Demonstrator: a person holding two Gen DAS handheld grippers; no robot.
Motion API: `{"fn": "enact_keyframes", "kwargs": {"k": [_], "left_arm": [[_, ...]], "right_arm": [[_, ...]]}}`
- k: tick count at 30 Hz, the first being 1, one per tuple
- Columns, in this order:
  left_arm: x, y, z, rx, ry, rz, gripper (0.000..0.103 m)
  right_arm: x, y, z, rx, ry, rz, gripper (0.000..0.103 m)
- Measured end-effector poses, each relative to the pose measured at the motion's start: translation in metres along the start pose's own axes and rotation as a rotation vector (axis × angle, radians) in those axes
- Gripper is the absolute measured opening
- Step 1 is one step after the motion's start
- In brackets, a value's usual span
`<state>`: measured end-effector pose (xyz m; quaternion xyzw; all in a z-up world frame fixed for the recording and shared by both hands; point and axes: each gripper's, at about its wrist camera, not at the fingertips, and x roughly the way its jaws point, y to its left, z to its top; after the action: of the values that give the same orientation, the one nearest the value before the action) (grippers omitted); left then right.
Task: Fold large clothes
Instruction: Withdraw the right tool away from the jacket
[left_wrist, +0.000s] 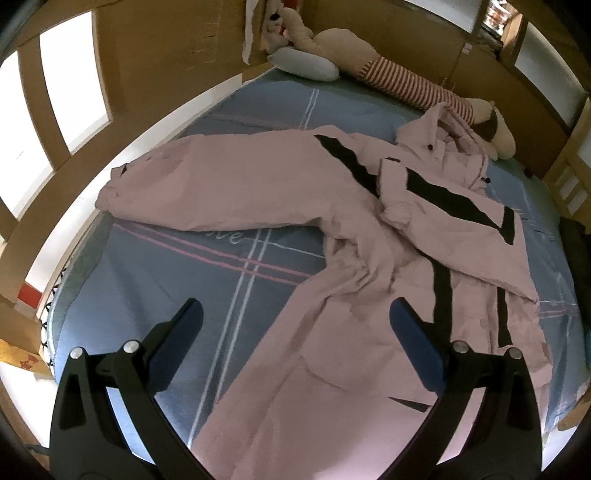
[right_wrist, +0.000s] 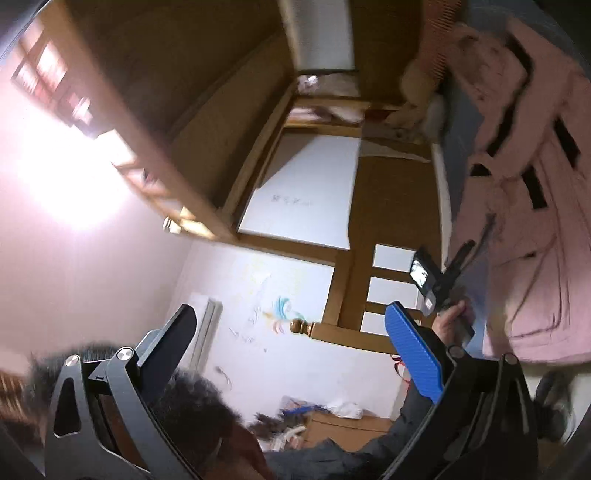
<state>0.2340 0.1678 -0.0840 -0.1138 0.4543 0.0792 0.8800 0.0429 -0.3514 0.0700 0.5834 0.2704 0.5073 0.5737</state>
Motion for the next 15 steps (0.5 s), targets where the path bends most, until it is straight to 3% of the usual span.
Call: {"fn": "enact_keyframes", "kwargs": {"k": [2, 6, 8, 9, 10, 12, 15], "left_arm": [[0.0, 0.006, 0.001, -0.01, 0.002, 0.002, 0.101], [-0.004, 0.017, 0.002, -0.024, -0.007, 0.008, 0.101], [-0.005, 0.022, 0.003, -0.031, -0.005, 0.013, 0.101], [-0.004, 0.025, 0.003, -0.04, -0.003, 0.014, 0.101], [-0.003, 0.028, 0.003, -0.051, 0.004, 0.009, 0.101], [-0.003, 0.03, 0.003, -0.057, 0.015, 0.002, 0.101], [-0.008, 0.027, 0.001, -0.021, -0.002, 0.004, 0.101]], "right_arm": [[-0.001, 0.003, -0.001, -0.034, -0.025, -0.019, 0.102], [0.0, -0.009, 0.002, 0.014, -0.022, -0.043, 0.102], [-0.007, -0.007, 0.009, -0.087, -0.092, -0.268, 0.102], [-0.013, -0.001, 0.011, -0.192, -0.15, -0.459, 0.102], [-0.016, 0.002, 0.011, -0.274, -0.187, -0.577, 0.102], [-0.021, 0.01, 0.004, -0.534, -0.32, -0.981, 0.102], [-0.022, 0.002, -0.013, -0.843, -0.43, -1.296, 0.102]]}}
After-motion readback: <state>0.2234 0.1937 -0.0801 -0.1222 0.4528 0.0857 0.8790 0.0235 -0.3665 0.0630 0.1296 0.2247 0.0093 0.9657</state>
